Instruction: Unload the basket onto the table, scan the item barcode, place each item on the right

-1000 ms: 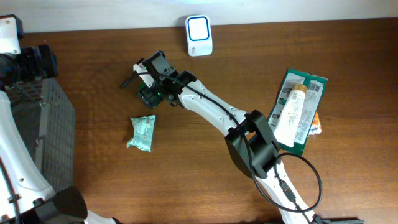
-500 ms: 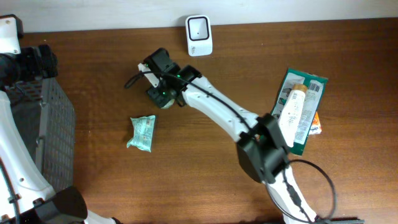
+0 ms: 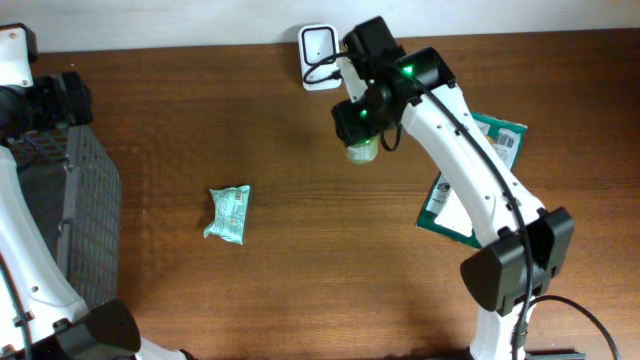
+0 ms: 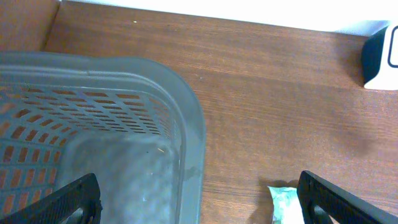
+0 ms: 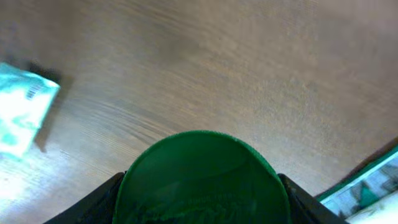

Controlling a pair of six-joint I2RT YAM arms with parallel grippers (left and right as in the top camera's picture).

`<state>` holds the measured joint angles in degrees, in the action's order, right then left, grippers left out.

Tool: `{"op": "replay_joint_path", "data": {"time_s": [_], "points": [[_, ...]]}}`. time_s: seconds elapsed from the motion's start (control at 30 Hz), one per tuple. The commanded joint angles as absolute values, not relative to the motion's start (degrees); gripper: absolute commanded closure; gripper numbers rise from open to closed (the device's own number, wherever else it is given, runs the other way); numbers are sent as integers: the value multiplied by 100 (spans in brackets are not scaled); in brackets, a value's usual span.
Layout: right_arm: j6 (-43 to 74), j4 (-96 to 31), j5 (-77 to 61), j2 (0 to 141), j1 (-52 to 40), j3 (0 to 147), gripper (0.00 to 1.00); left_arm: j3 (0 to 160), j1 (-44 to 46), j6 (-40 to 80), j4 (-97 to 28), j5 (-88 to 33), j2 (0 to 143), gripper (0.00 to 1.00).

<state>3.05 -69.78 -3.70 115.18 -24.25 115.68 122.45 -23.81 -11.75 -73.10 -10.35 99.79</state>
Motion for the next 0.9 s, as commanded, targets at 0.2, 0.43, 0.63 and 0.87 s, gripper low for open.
{"op": "replay_joint_path", "data": {"time_s": [0.2, 0.43, 0.63, 0.87], "points": [[346, -5621, -600, 11583, -2543, 9950, 39, 12234, -2408, -1122, -7301, -1094, 9972, 1], [-110, -4816, -884, 11583, -2604, 9266, 39, 12234, -2408, -1122, -7301, -1094, 9972, 1], [-110, -4781, -882, 11581, -2624, 9118, 29, 12234, -2408, -1122, -7301, -1094, 9972, 1], [-104, -5443, -880, 11555, -2620, 9550, 11, 12234, -2408, -1122, -7301, -1094, 9972, 1]]}}
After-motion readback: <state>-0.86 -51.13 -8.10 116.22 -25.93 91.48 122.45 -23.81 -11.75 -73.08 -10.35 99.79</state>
